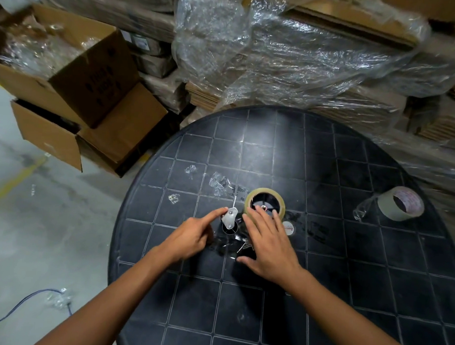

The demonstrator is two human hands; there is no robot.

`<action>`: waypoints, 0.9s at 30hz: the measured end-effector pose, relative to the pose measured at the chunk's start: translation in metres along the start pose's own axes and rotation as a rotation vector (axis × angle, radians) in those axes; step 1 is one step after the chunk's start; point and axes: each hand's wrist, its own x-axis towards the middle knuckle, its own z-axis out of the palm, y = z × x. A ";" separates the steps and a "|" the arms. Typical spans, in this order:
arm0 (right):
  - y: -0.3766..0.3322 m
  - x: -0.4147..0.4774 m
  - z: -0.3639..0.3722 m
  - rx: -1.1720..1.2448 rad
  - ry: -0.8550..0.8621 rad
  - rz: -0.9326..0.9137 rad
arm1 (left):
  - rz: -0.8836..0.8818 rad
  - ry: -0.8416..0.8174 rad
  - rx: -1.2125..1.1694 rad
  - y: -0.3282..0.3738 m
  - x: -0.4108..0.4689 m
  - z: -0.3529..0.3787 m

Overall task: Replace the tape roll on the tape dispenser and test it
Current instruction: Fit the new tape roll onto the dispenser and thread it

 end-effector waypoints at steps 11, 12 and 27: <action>0.000 0.056 -0.026 -0.049 -0.250 -0.276 | -0.110 0.116 -0.302 -0.018 -0.009 0.017; 0.001 0.057 -0.026 -0.039 -0.241 -0.276 | -0.106 0.141 -0.272 -0.020 -0.009 0.016; -0.007 0.046 -0.013 0.124 -0.151 -0.174 | -0.001 0.238 -0.050 -0.022 -0.014 0.017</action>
